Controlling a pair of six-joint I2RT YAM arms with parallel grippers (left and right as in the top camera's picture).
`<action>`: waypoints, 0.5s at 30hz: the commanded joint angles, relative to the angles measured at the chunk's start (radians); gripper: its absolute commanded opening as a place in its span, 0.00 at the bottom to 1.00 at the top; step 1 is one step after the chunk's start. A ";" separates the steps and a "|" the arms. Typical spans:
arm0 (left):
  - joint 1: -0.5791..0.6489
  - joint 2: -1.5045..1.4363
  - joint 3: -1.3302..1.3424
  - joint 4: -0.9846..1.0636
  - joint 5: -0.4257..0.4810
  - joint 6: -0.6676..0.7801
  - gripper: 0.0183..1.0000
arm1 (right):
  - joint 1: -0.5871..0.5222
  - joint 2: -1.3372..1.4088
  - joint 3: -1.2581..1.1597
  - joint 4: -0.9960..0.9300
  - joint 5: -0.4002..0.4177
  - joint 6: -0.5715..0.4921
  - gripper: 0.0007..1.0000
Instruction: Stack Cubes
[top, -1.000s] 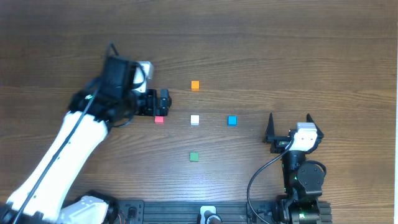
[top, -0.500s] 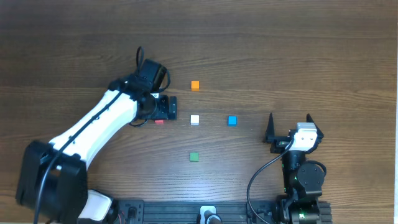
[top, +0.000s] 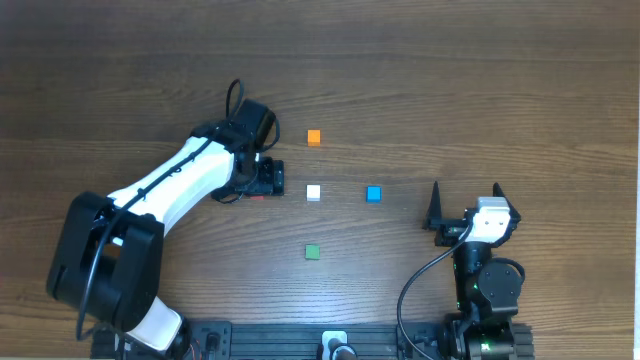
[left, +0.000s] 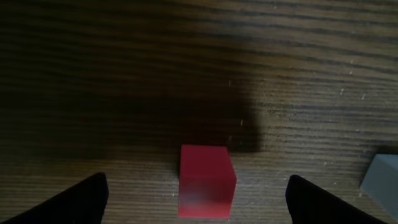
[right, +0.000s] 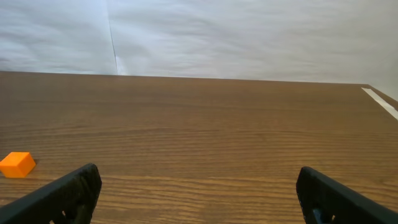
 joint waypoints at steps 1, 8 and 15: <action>-0.001 0.015 -0.003 0.022 -0.019 -0.010 0.90 | -0.005 -0.005 -0.005 -0.002 0.010 -0.004 0.99; -0.008 0.022 -0.014 0.033 -0.020 -0.007 0.83 | -0.005 -0.005 -0.005 -0.002 0.010 -0.004 0.99; -0.038 0.055 -0.014 0.048 -0.031 -0.007 0.74 | -0.005 -0.005 -0.005 -0.002 0.010 -0.004 0.99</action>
